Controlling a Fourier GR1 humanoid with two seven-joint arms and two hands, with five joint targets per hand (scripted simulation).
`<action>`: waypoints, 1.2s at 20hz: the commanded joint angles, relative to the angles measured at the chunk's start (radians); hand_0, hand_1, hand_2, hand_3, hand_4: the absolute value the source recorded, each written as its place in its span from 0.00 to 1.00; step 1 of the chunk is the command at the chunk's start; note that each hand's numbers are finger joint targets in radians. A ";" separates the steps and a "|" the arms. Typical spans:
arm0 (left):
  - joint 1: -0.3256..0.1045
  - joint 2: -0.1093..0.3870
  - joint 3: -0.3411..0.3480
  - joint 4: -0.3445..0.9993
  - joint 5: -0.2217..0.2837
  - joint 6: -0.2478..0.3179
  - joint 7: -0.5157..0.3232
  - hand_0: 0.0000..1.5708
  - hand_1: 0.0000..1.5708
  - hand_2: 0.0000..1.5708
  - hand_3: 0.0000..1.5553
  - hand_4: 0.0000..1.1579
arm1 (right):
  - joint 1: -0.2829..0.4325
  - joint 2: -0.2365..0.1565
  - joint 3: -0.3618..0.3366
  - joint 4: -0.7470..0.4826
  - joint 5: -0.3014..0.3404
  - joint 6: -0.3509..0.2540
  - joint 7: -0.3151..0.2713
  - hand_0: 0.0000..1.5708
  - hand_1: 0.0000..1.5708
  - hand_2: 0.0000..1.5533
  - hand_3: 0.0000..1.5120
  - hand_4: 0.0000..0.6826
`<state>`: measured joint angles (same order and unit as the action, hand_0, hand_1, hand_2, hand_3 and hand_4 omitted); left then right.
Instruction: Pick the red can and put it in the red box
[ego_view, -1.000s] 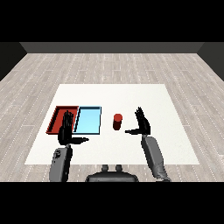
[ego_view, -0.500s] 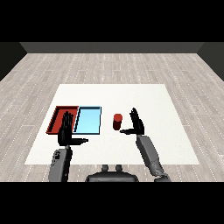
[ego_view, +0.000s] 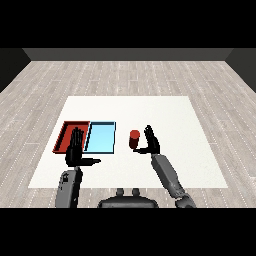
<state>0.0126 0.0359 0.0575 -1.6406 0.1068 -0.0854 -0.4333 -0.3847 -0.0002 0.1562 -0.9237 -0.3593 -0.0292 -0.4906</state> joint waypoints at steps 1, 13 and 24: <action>-0.044 0.005 0.014 0.091 0.000 -0.016 -0.055 0.00 0.00 0.00 0.00 0.00 | -0.095 0.000 -0.005 0.106 -0.058 0.005 -0.012 0.00 0.00 0.00 0.00 0.00; 0.020 -0.005 -0.002 -0.019 0.032 -0.031 -0.006 0.00 0.00 0.00 0.00 0.00 | -0.146 0.000 0.069 0.185 -0.129 -0.045 -0.033 0.00 0.00 0.00 0.00 0.00; -0.018 0.037 0.046 0.100 0.048 -0.070 -0.077 0.00 0.00 0.00 0.00 0.00 | -0.209 0.000 0.193 0.356 -0.263 -0.072 -0.164 0.00 0.00 0.00 0.00 0.00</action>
<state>-0.0034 0.0395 0.0658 -1.6066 0.1275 -0.1061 -0.4591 -0.5969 0.0000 0.2924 -0.6083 -0.5774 -0.0927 -0.5977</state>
